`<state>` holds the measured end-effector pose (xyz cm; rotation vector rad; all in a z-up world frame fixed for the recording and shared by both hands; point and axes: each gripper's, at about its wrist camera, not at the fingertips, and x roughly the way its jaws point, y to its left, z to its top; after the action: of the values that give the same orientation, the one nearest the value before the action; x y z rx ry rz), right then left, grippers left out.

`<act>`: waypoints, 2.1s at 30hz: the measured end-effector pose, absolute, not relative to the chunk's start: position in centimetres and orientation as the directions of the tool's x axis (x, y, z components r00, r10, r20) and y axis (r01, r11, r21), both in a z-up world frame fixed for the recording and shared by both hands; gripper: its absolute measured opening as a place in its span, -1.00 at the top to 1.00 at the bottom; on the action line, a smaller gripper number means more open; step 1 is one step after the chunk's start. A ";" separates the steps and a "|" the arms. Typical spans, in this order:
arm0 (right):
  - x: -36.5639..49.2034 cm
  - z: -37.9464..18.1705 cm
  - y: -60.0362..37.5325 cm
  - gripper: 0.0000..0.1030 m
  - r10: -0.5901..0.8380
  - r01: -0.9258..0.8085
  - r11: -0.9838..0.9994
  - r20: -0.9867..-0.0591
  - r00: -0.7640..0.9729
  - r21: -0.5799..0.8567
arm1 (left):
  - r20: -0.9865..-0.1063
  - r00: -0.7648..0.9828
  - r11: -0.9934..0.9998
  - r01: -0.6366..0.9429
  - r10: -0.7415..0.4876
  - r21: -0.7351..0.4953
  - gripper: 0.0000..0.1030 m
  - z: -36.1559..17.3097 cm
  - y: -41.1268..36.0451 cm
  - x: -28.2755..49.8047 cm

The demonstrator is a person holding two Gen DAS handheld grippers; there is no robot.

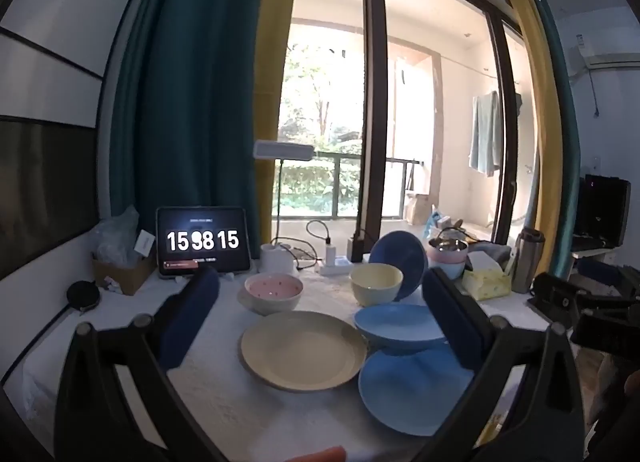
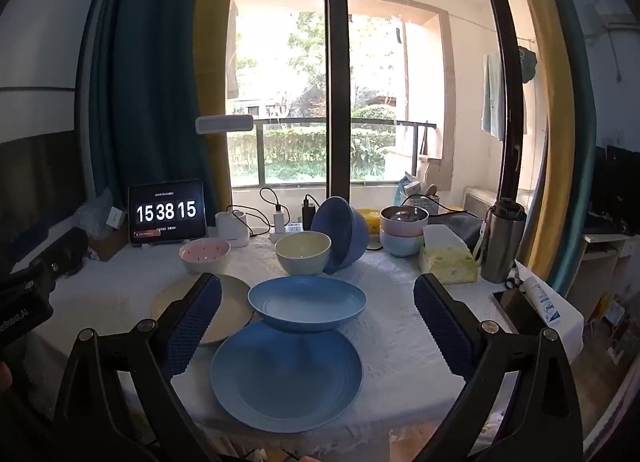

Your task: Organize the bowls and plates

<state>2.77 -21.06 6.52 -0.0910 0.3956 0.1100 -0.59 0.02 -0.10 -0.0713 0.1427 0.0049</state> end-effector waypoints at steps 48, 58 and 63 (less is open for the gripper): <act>2.9 6.7 -22.0 -0.93 0.091 -0.112 0.993 -0.380 0.921 -0.033 | -0.154 0.988 0.997 0.005 -0.016 -0.074 -0.99 0.2 -0.4 -0.1; 2.9 6.6 -21.8 -0.93 0.090 -0.112 0.993 -0.381 0.920 -0.035 | -0.153 0.988 0.997 0.004 -0.015 -0.074 -0.99 0.2 -0.4 -0.2; 2.9 6.6 -21.8 -0.93 0.090 -0.112 0.993 -0.381 0.920 -0.035 | -0.152 0.988 0.997 0.005 -0.016 -0.074 -0.99 0.2 -0.4 -0.2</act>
<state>2.95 -21.82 6.59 -0.0566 0.3888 0.1036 -0.21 -0.39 0.23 -0.0731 0.1536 -0.0106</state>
